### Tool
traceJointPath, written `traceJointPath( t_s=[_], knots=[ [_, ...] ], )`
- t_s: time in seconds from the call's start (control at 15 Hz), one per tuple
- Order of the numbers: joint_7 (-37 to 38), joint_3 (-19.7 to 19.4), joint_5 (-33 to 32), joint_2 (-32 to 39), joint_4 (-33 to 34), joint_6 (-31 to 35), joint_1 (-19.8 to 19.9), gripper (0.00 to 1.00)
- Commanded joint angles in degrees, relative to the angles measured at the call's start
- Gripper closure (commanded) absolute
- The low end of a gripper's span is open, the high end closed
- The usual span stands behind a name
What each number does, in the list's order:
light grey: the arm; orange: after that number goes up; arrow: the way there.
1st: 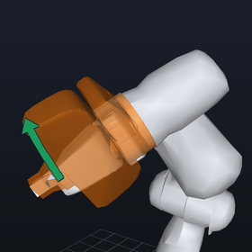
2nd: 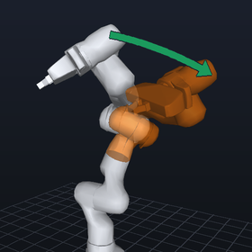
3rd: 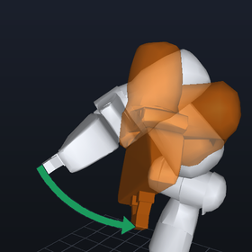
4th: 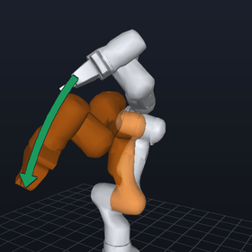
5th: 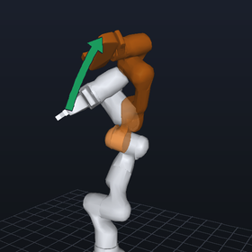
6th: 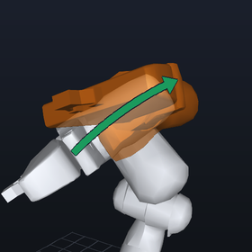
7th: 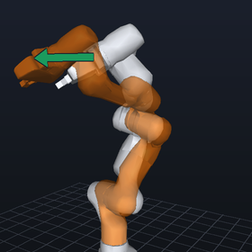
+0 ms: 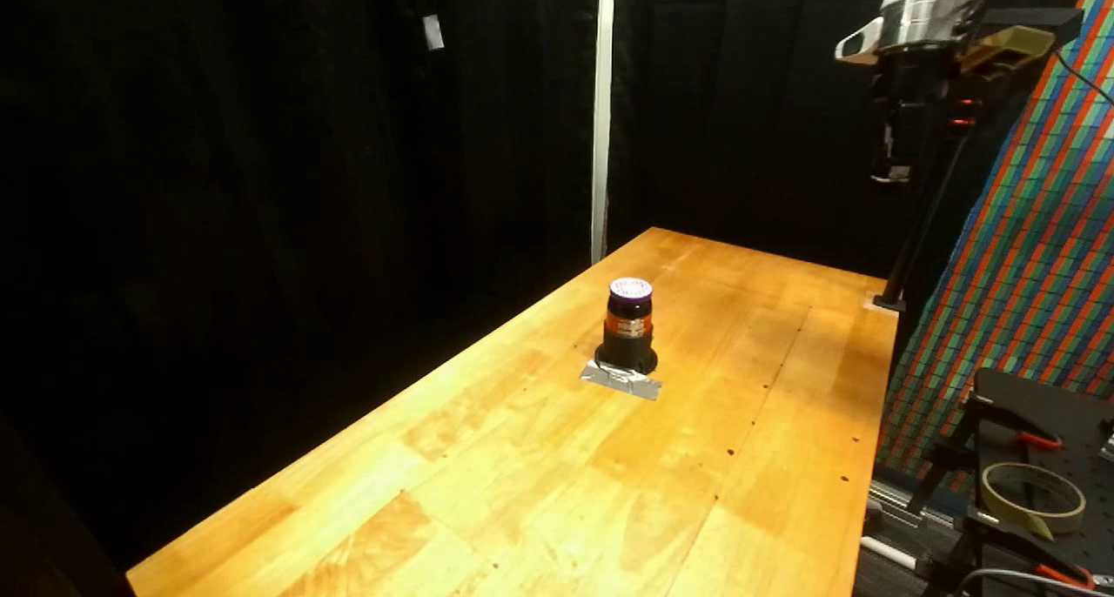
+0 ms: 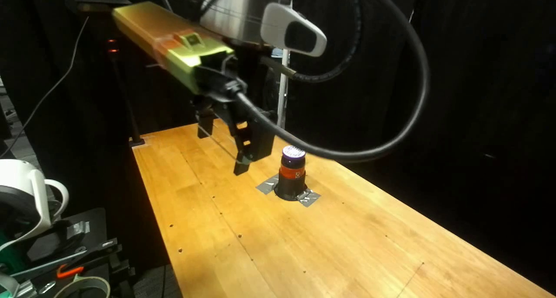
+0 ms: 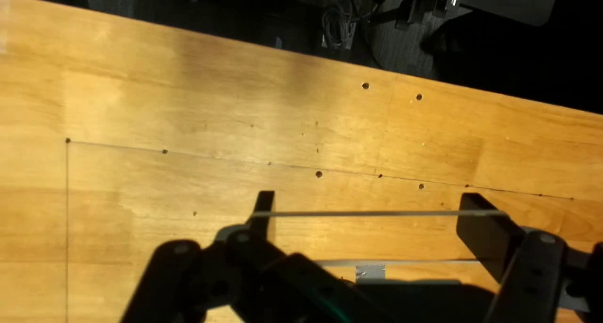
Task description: Put the rubber band on the jar.
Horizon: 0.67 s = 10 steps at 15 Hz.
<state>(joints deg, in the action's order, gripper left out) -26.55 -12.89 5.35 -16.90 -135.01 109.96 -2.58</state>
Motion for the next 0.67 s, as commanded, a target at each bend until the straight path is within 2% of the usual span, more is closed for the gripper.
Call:
traceJointPath(
  t_s=[0.0, 0.07, 0.13, 0.33, 0.6],
  knots=[
    [3.5, 4.4, 2.3, 14.0, 13.5, -1.4, -0.3, 0.0],
    [5.2, 4.0, 1.9, 17.3, 16.7, -1.1, -1.9, 0.0],
    [7.0, 6.8, 1.8, 20.5, 20.1, -1.2, -0.1, 0.0],
    [11.5, 10.0, 0.2, 29.3, 29.4, -0.3, -0.3, 0.0],
    [12.6, 13.5, -0.6, 38.9, 39.8, -0.2, -0.5, 0.0]
  ],
)
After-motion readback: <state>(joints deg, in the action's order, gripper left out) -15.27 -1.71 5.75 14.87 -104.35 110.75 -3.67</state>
